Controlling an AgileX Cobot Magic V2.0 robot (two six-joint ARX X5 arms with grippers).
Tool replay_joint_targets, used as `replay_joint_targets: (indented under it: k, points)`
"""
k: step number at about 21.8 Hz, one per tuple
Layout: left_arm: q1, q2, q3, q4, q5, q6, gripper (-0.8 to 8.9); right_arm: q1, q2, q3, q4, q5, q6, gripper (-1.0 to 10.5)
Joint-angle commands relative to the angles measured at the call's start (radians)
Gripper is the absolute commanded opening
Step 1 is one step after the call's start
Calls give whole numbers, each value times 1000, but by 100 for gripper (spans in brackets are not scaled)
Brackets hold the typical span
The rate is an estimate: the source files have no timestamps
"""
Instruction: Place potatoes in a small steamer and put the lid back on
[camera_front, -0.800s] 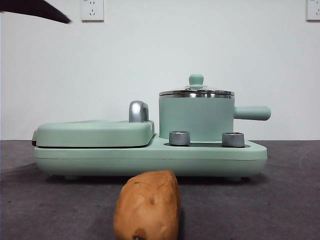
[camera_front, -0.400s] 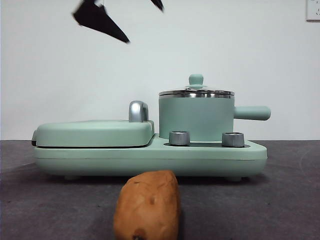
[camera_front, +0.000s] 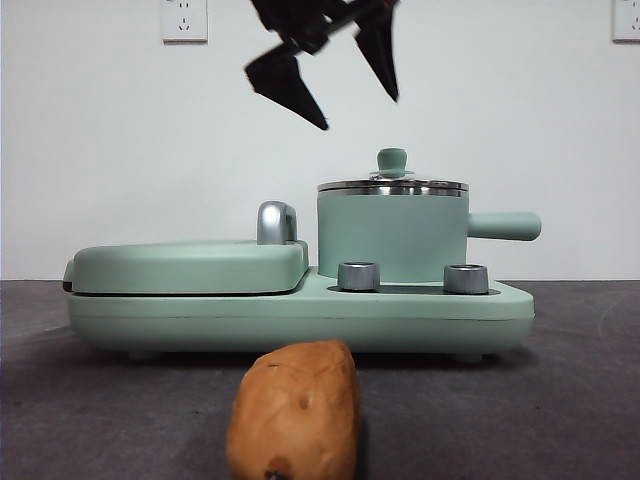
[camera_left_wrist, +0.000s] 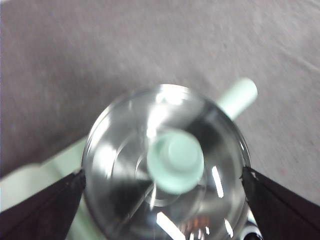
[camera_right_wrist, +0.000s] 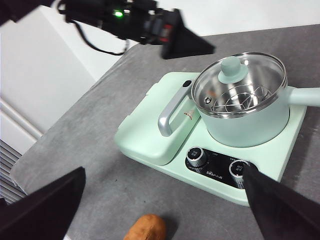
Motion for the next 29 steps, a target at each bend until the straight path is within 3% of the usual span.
replay_joint_targets:
  k: [1,5,13,21,27,29]
  points:
    - [-22,54,31,61,-8,10,499,0,3,15,7,3,10,504]
    - [-42,89,31,124,-15,8,494,0,3,15,7,3,10,504]
    - [-80,126,31,92,-34,1,466,0,3,15,6,3,10,504]
    - [-96,132,31,97,-117,10,420,0,3,15,5,3,11,504]
    - [-96,132,31,88,-117,10,171,0,3,15,6,3,11,504]
    - [-96,134,31,79,-117,10,133,0,3,15,5,3,11,504]
